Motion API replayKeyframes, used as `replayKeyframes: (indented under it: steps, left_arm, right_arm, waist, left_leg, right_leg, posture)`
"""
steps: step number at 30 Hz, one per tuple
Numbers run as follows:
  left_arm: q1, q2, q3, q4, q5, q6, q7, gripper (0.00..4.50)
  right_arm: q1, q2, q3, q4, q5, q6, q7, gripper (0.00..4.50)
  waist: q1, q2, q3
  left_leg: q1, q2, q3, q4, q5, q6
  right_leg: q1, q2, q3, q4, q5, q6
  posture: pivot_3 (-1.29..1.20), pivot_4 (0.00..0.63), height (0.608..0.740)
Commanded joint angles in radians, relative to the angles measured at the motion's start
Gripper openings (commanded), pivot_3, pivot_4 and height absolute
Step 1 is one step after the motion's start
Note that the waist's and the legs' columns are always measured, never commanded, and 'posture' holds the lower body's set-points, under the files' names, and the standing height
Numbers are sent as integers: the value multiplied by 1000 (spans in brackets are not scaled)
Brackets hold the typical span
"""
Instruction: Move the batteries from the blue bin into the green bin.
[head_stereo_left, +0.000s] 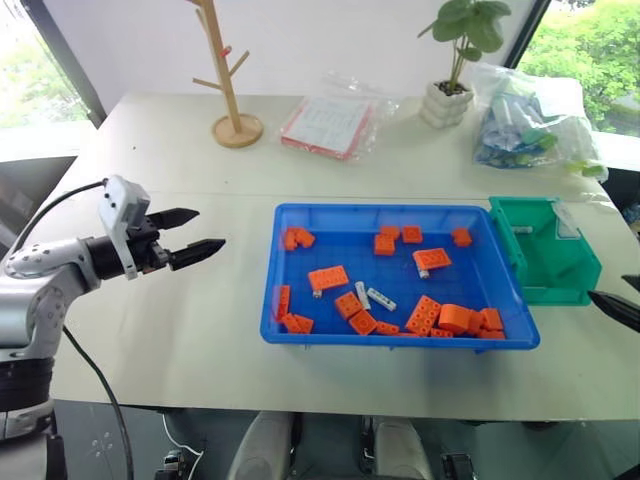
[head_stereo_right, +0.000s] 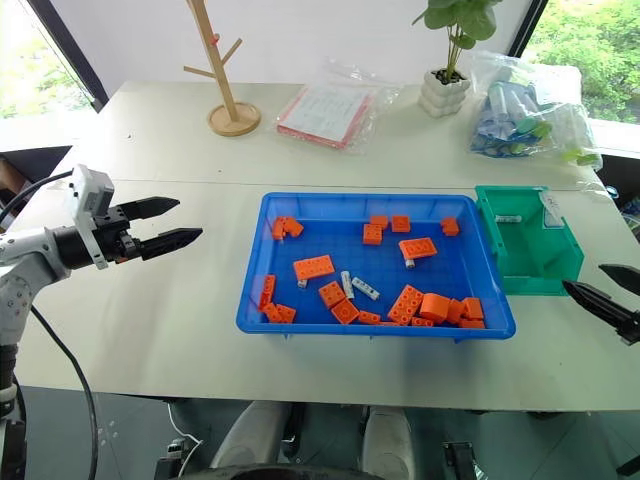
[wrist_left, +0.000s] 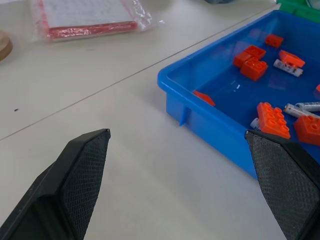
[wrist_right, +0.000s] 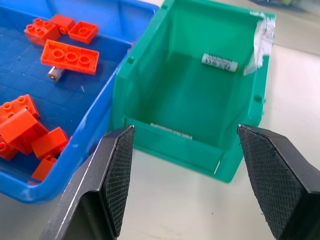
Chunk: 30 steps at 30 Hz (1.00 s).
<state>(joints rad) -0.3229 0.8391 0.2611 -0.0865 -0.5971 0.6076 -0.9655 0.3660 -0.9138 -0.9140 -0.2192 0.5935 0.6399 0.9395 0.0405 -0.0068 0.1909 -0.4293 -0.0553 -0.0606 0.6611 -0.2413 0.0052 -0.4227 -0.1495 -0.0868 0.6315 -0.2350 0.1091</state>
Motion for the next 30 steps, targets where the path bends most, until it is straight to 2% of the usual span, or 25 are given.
replayKeyframes:
  steps: [1,14,21,24,27,30]
  left_arm:
    - [-7,12,18,-18,-4,-11,-8,4500]
    - [-22,6,11,-9,4,-25,0,4500]
    - [-27,-26,38,-46,-44,6,38,4500]
    - [-33,-35,38,-87,-87,44,44,4500]
    - [-56,-18,17,-120,-111,63,18,4500]
    - [-81,8,-2,-142,-138,84,-37,4500]
  right_arm:
    - [14,14,-30,-39,3,-6,-4,3348]
    - [9,12,-28,-26,-22,-15,-38,3348]
    - [-92,-69,2,2,1,2,-7,3348]
    - [-204,-137,73,-30,51,40,13,3348]
    - [-361,-192,204,-68,119,79,24,3348]
    - [-572,-190,414,-86,139,86,20,4150]
  waist:
    - [-1,0,0]
    - [-1,0,0]
    - [-3,0,0]
    - [-6,0,0]
    - [-6,0,0]
    - [-5,0,0]
  left_leg:
    - [0,0,0,0,0,0]
    - [0,0,0,0,0,0]
    - [1,0,1,2,0,0]
    - [1,0,1,2,0,0]
    - [2,1,1,2,0,0]
    - [2,1,1,3,0,0]
  right_leg:
    - [0,0,0,0,0,0]
    - [0,1,0,0,0,0]
    - [1,1,1,1,1,0]
    - [1,1,1,1,2,0]
    - [1,1,1,1,3,-1]
    - [0,1,1,1,3,-1]
  posture:
    - [0,150,692]
    - [0,150,692]
    - [0,150,692]
    - [0,150,692]
    - [0,150,692]
    - [0,150,692]
